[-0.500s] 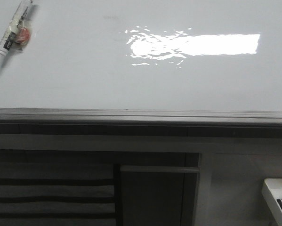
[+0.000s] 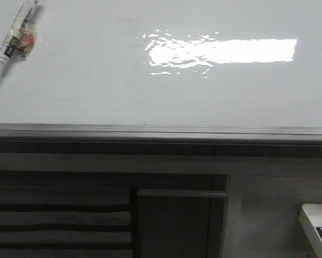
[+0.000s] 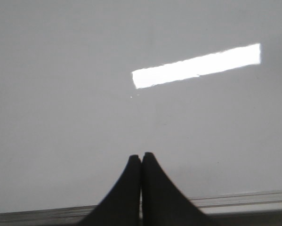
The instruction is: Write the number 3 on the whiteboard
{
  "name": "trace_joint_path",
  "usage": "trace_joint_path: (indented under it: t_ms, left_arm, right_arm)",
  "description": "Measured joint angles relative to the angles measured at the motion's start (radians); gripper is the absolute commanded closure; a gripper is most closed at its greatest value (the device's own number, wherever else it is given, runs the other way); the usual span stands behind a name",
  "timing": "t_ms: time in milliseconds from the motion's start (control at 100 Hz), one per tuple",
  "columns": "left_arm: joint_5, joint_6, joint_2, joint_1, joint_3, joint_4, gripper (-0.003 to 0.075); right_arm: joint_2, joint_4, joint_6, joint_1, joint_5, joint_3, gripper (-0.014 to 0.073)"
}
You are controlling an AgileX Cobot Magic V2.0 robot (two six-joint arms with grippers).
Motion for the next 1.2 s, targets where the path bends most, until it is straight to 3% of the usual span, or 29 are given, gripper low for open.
trace_joint_path:
  t_ms: [820, 1010, 1200]
  left_arm:
    - [-0.007, 0.0, 0.0, 0.0, -0.01, -0.04, 0.0739]
    - [0.208, 0.0, 0.011, 0.0, -0.171, -0.092, 0.0739]
    - [0.425, 0.0, 0.157, 0.0, -0.403, -0.042, 0.0739]
  right_arm:
    - [0.0, -0.041, -0.005, 0.0, 0.041, 0.0, 0.0673]
    - [0.0, -0.032, -0.001, 0.0, 0.213, -0.129, 0.0673]
    - [0.095, -0.032, -0.037, 0.0, 0.353, -0.333, 0.0673]
